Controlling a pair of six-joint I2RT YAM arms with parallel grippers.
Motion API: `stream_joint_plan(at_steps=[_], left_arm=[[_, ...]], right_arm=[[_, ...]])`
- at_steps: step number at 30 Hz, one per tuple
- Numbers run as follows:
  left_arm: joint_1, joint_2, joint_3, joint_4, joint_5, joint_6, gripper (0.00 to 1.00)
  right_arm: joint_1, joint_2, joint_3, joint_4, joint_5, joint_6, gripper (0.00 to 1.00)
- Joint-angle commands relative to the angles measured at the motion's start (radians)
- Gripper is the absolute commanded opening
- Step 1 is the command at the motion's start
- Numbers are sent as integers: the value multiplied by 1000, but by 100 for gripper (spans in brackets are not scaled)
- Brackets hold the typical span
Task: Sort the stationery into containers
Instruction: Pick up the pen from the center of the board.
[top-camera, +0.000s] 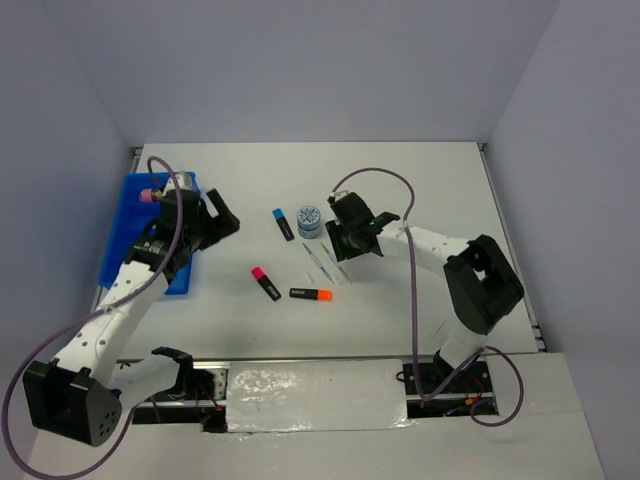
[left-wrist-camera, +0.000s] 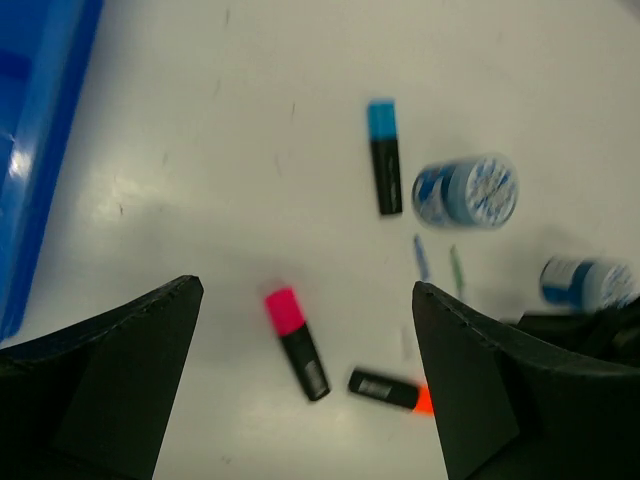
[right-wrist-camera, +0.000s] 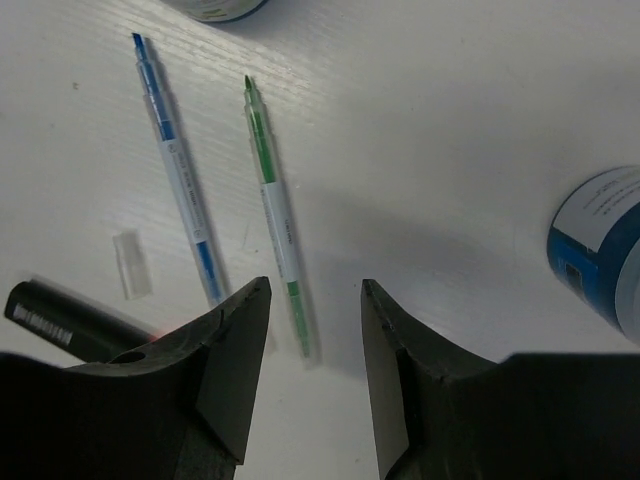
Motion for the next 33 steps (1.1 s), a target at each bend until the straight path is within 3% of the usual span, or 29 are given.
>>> stream_joint_plan(at_steps=[1,5,15,24,29,31,33], left_arm=[[-62,-120,-74,-62,33,108,99],[-112,-191,-161,-47,30,132,99],[-171,-123,-152,-62,21,132,99],[-177,-99,-159,-37,59,143,99],[-186,-91,-159,-22,67,135,99],[-206,-77,-153,-10,65,120,99],[-232,-36,-135,16,62,100,99]], right_arm=[[-1,43,73,-24,30,-42,48],[0,101,107,-29,4,-37,46],[22,144,124,-24,-50,-52,47],[25,204,130,-19,-53,-58,41],[23,238,136,-39,-3,-62,26],[22,236,132,-38,2,-60,5],[22,222,119,-30,0,-52,0]])
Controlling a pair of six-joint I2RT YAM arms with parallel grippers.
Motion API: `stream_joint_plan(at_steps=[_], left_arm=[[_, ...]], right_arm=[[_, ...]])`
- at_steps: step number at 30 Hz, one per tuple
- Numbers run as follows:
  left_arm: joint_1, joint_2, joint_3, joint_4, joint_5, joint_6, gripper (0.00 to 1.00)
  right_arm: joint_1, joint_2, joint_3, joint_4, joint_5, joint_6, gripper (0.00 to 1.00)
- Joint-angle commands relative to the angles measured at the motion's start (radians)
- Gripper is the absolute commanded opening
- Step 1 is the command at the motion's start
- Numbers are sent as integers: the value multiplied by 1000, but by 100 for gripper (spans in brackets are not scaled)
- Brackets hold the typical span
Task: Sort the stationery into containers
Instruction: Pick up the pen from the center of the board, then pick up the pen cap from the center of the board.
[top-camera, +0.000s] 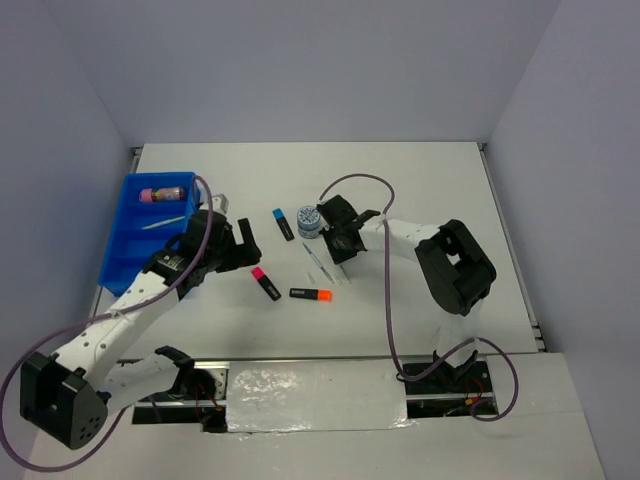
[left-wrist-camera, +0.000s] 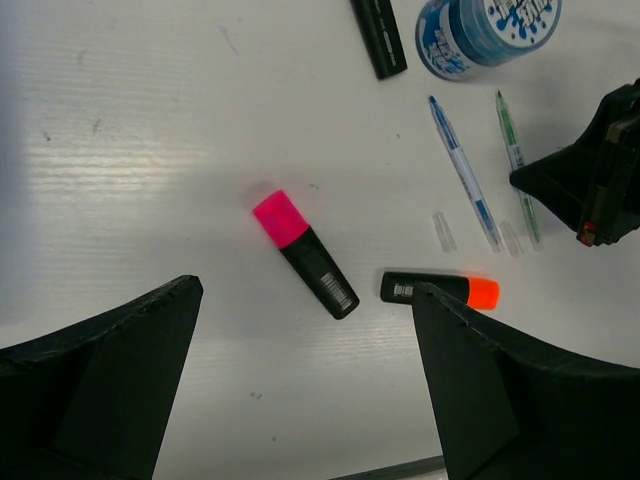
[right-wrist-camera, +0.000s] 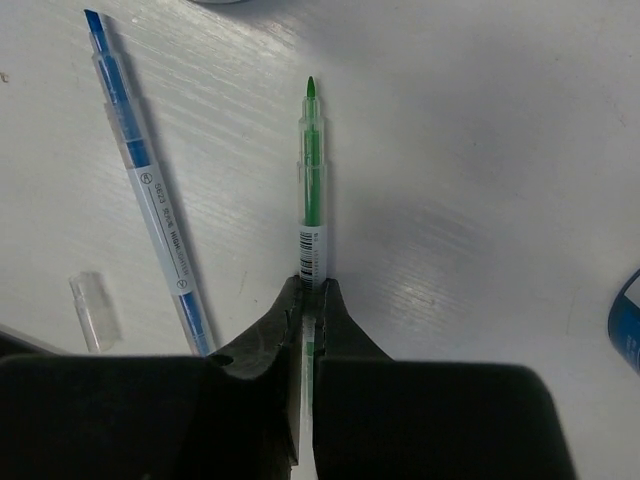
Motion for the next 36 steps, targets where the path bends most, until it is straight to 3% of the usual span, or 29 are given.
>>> stream_joint_plan(at_steps=[1,7,12,18,22,25,27,31,33,36], left_arm=[[-73,84,46,67,7,-17,99],[-292,282,207,21,-188,-135,99],[-380,488,346,-77,-329,-315,98],[-451,680,472,-157,-407,-504,84],[-483,756,506,-203,-438,-609,65],[-489,793,506,-196,-438,-630,62],[-492,830,521,-197,-432,-633,55],[-494,881,546,-208,-426,-636,55],[-495,901,560,-197,-423,-626,47],[-494,927,575,-209,-429,-623,46]], right_arm=[[4,4,0,5,16,12,0],[3,-221,-49,-8,128,102,0],[3,-482,-97,-67,220,173,0],[2,-721,-164,-151,260,208,0],[-1,-852,-204,-166,248,199,0],[3,-899,-232,-153,216,181,0],[1,-910,-252,-143,188,165,0],[3,-918,-278,-122,164,153,0],[1,-924,-286,-120,151,148,0],[3,-942,-295,-101,121,141,0]])
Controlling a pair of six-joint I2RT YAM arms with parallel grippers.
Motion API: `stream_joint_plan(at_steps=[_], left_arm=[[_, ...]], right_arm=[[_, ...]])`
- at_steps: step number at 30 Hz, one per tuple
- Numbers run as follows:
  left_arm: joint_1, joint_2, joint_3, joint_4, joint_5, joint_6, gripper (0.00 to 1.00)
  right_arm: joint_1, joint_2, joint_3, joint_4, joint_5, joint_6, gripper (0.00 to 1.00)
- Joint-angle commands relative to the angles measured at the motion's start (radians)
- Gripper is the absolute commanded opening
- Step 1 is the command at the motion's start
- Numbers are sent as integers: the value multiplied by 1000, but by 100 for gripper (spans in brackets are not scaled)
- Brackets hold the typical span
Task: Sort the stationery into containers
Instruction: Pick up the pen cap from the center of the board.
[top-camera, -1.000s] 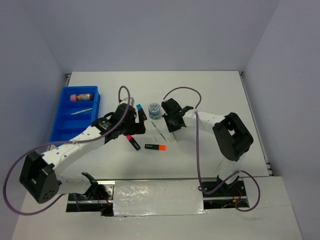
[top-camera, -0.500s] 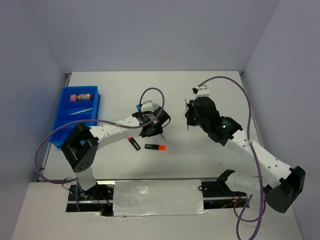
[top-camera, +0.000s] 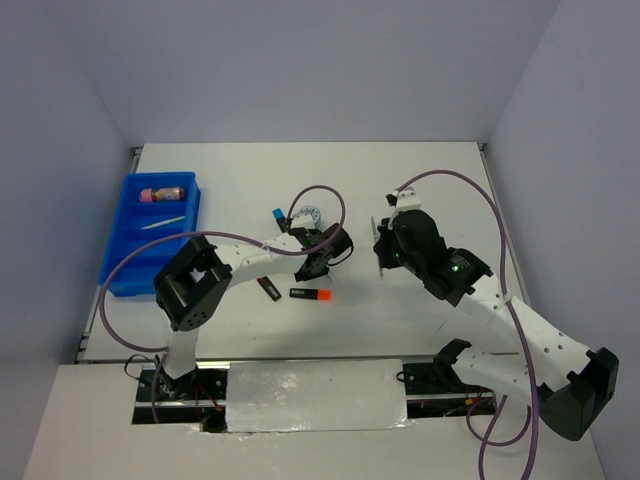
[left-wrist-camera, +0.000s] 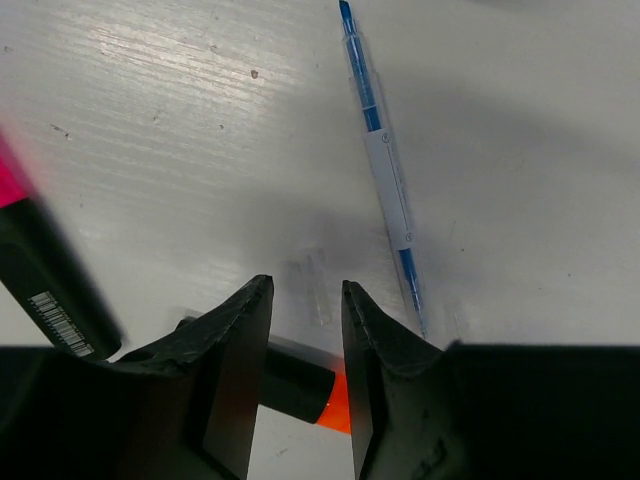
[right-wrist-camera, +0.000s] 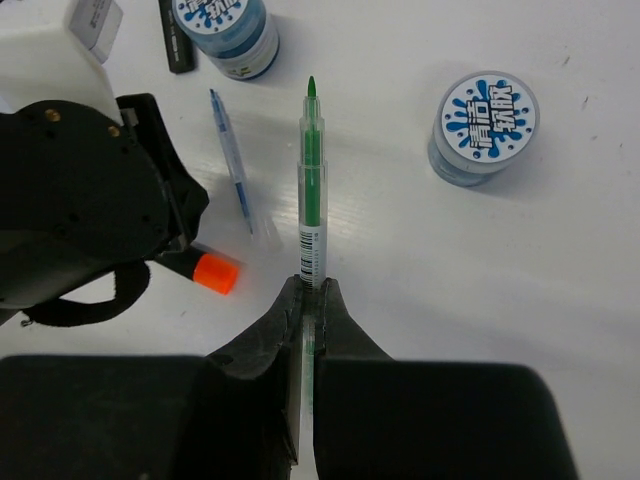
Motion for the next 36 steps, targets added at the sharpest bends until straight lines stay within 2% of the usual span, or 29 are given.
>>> stream_joint_plan(at_steps=[1,17,21,22,24,25,29,31,34,35,36], left_arm=[[-3,20,38,-18,-25,-16,46],[-3,74,-6,45,26,-17,38],[-2,77,-11,61,32,-13,27],[-1,76,-17,64,35,-12,16],[-1,66,-20,64,30,-21,4],[0,47,-22,59,24,-26,0],[0,-67,-37,68,-52,-32,0],[0,-186,-80,94,-78,-26,0],[0,-398,-184,214,-99,36,0],[0,-456,-221,307,-92,57,0],[-1,-590,-321,382,-82,125,0]], right_arm=[[3,-42,-10,45,-40,-24,0],[4,-74,-5,35,-77,-29,0],[4,-100,-7,27,-85,-29,0],[4,-111,-5,24,-85,-27,0],[4,-125,-5,21,-95,-27,0],[4,-142,-8,22,-103,-29,0],[4,-183,-33,74,-164,-39,0],[6,-200,-66,108,-235,-35,0],[25,-208,-117,169,-266,37,0],[45,-203,-144,197,-257,83,0],[97,-203,-161,221,-249,103,0]])
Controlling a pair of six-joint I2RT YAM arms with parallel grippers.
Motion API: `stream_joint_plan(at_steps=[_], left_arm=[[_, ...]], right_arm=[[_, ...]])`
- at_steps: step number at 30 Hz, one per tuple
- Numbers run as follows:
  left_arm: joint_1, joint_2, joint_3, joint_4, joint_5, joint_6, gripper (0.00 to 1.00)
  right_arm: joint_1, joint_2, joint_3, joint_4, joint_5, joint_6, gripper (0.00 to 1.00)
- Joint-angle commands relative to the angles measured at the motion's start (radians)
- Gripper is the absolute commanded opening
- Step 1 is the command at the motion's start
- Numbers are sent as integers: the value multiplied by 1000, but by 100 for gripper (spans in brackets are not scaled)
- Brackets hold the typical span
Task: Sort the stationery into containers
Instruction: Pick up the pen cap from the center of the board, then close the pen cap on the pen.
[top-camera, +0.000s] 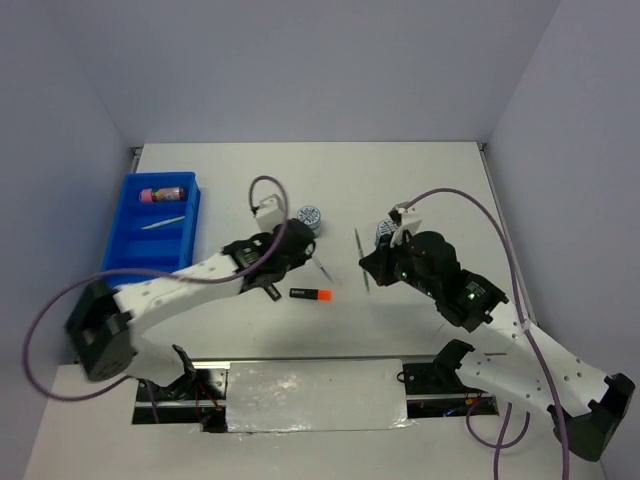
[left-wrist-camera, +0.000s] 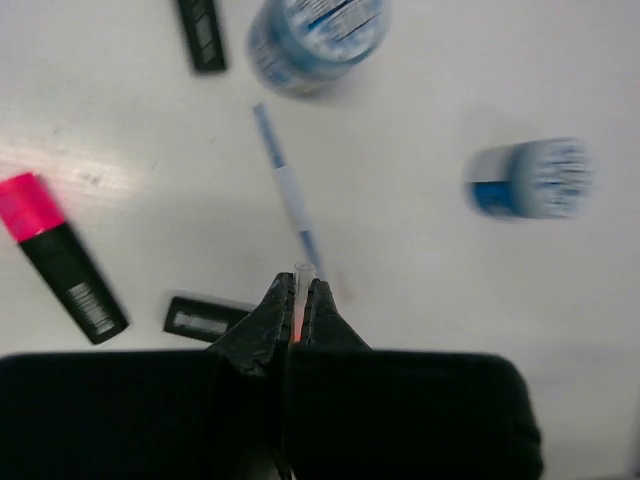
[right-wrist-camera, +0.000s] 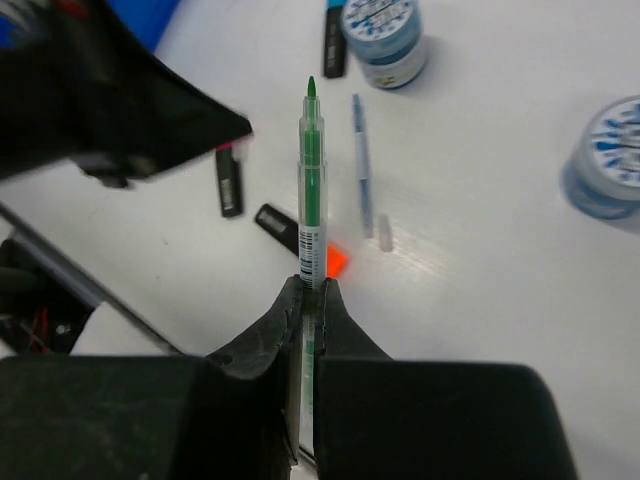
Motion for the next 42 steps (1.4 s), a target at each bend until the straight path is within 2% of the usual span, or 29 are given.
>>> stream_joint_plan(at_steps=[1,2,3,5,6,7,10,13,20,25,32,42], left_arm=[[0,-302,-171,284,-24,131,0],[6,-368,-231,482,23,169,0],[15,-497,-347,589,59,244,0],[58,-647,-474,812,155,293,0],[67,-685,-497,862,249,318,0],[74,-718,-519,901,283,330,0],[77,-807,-569,1001,401,359,0],[77,-864,-621,1093,479,363,0],[78,-869,-635,1128,544,349,0],[77,-863,-663,1159,526,326,0],[77,-892,-668,1113,472,347,0],[77,-886,-691,1124,467,340,0]], right_arm=[[105,2,-61,169,-38,94,0],[143,-1,-95,208,-17,135,0],[211,-2,-112,258,-30,154,0],[269,-2,-168,415,-61,209,0],[318,1,-185,508,-52,232,0],[344,8,-201,548,-43,252,0],[435,36,-199,599,51,242,0],[466,59,-190,653,47,243,0],[486,97,-146,619,103,248,0],[495,108,-129,610,103,234,0],[515,90,-126,596,120,211,0],[535,77,-107,578,155,180,0]])
